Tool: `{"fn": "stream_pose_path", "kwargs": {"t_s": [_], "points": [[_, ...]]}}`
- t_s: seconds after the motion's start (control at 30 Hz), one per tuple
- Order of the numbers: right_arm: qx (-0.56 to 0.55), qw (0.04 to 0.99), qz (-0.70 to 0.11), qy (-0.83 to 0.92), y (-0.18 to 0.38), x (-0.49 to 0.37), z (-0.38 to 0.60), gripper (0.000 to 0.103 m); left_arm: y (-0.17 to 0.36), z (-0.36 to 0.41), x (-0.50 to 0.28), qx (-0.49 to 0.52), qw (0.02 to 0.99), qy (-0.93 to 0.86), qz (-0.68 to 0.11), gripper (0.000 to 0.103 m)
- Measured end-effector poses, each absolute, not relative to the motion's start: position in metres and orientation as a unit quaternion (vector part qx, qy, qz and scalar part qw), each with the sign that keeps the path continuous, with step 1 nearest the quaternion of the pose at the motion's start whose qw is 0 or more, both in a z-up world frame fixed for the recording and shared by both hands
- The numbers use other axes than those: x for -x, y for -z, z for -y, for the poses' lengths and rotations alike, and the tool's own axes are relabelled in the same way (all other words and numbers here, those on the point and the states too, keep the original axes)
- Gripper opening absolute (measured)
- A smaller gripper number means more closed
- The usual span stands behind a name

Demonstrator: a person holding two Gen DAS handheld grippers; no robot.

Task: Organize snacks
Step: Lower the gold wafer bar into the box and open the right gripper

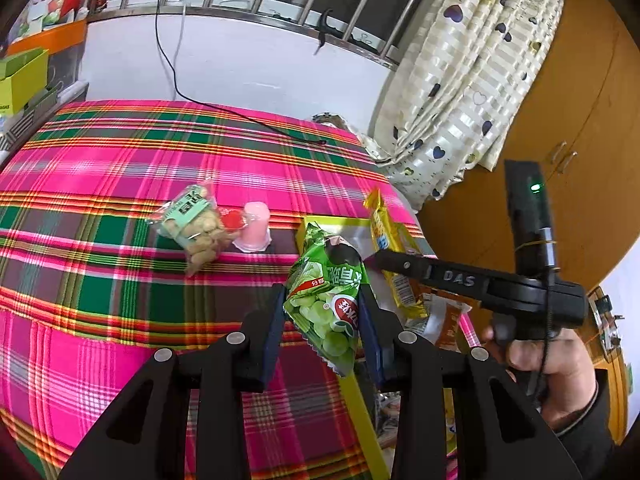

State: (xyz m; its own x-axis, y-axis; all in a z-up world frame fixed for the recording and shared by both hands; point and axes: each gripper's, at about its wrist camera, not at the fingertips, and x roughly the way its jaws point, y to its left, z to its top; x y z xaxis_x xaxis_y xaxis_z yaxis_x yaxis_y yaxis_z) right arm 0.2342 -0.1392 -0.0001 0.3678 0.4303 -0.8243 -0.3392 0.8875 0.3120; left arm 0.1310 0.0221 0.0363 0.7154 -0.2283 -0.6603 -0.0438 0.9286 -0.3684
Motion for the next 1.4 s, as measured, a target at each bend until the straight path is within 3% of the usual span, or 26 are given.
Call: {"fn": "stream_pose_path", "kwargs": {"t_s": [0.33,0.4,0.47,0.9,1.4], "points": [[-0.036,0.814,-0.526,-0.244,0.01,-0.233,0.136,0.027,-0.031,-0.036,-0.126,0.192,0.905,0.048,-0.378,0.037],[-0.03,0.816,-0.525,-0.241,0.01,-0.235,0.135,0.025,-0.03,-0.038,-0.125,0.194,0.904,0.044,-0.378,0.037],[-0.027,0.814,-0.529,-0.24,0.013,-0.237,0.133,0.017,-0.029,-0.041,-0.124,0.196,0.904,0.042,-0.378,0.037],[-0.035,0.801,-0.534,-0.269,0.012,-0.23,0.132,0.017,-0.03,-0.041,-0.122,0.196,0.903,0.043,-0.38,0.037],[-0.093,0.833,-0.464,-0.287,-0.032,-0.179,0.195,0.021,-0.04,-0.013,-0.122,0.175,0.904,0.064,-0.384,0.037]]}}
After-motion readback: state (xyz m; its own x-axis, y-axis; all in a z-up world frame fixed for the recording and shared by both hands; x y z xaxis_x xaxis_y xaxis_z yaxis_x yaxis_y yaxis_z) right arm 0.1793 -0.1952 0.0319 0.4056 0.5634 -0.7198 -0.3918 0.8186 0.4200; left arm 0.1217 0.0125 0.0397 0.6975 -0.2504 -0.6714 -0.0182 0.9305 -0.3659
